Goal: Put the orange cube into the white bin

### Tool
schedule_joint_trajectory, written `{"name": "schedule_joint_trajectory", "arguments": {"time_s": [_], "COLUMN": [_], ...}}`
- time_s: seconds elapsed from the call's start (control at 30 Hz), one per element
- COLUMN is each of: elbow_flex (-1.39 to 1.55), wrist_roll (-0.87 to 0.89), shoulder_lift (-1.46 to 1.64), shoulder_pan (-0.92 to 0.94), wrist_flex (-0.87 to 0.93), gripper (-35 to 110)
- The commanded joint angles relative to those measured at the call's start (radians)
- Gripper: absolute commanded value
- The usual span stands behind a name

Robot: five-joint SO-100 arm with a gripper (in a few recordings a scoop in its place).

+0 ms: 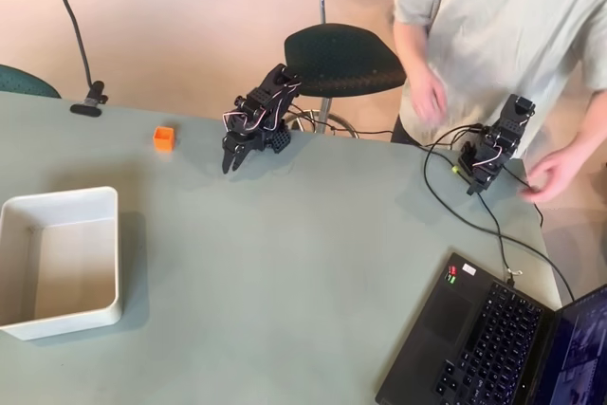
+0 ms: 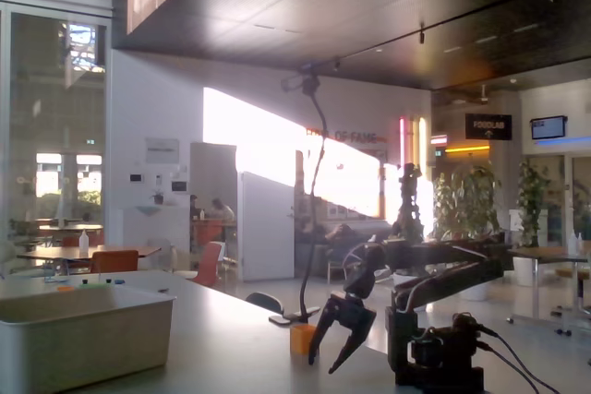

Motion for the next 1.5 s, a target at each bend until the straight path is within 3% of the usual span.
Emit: {"name": "schedule_joint_trajectory", "arguments": {"time_s": [0.0,1.0,1.3,1.47], "elbow_flex": [-0.002,-0.020,-0.414,-0.739], "wrist_roll": [0.003,-0.002,0.011,0.011], "shoulder_lift": [0.006,0.008,-0.026,-0.264], "shoulder_pan": [0.000,-0.005,-0.005,0.005], "wrist_flex": [-0.008,-0.011,-0.003,0.078], "gripper": [18,18,17,17]}}
